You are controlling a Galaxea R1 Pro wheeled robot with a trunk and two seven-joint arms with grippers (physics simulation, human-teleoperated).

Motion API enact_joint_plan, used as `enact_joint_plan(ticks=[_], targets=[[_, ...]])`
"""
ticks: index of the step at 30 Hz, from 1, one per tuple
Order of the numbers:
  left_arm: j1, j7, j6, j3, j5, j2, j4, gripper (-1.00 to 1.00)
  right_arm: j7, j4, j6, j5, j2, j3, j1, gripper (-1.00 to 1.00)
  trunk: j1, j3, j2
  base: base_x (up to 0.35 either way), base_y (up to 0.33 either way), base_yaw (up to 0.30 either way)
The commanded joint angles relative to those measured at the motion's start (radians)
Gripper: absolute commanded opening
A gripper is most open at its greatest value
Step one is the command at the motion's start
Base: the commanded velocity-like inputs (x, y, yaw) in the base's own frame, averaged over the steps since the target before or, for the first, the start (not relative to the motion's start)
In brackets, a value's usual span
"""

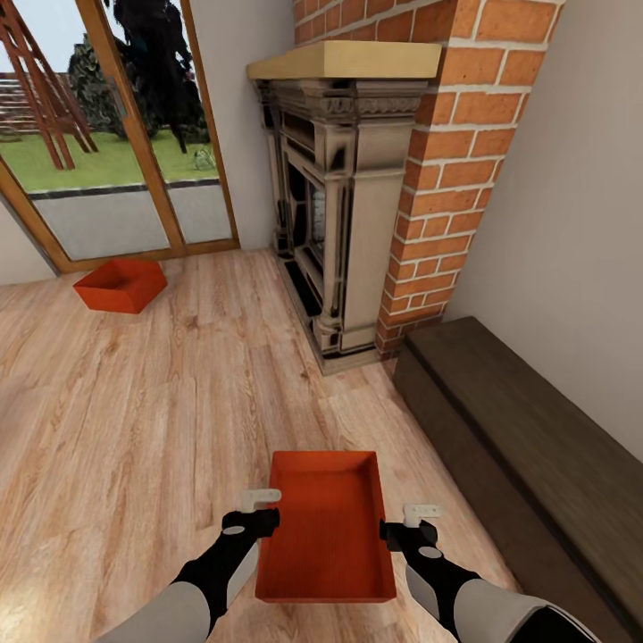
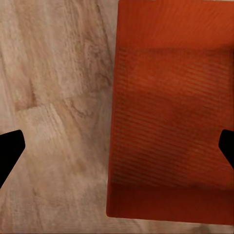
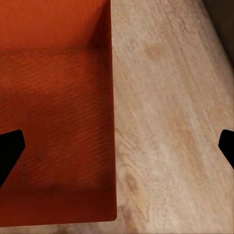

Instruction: Move the two storage containers from the living room to the garage. In the garage, place one container on the floor and stack the other container on top of it (either order is fine).

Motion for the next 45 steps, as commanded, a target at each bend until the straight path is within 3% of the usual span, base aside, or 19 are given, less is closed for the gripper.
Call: enact_joint_plan(ticks=[1,13,16,19,45], targets=[[0.000,0.002,0.006,0.004,-0.003,-0.001,0.000,1.00,-0.003,0.001,-0.003,-0.009,0.000,0.009,-0.001,1.00,0.004,-0.004,-0.008,0.000,0.000,0.000],[0.000,0.002,0.005,0.004,0.005,-0.001,0.028,1.00,-0.001,0.000,0.000,-0.008,0.001,0.009,-0.001,1.00,0.050,-0.042,-0.092,0.000,0.000,0.000],[0.000,0.000,0.004,0.004,0.044,-0.001,0.055,1.00,-0.001,0.000,0.000,-0.007,0.002,0.009,-0.001,1.00,0.061,-0.051,-0.113,0.000,0.000,0.000],[0.000,0.002,0.004,0.003,0.059,0.002,0.067,1.00,0.001,0.000,-0.003,-0.007,0.003,0.009,-0.001,1.00,0.073,-0.060,-0.134,0.000,0.000,0.000],[0.000,0.003,0.004,0.005,0.068,0.008,0.059,1.00,0.002,0.000,0.006,-0.008,0.002,0.009,-0.001,1.00,0.173,-0.142,-0.316,0.000,0.000,0.000]])
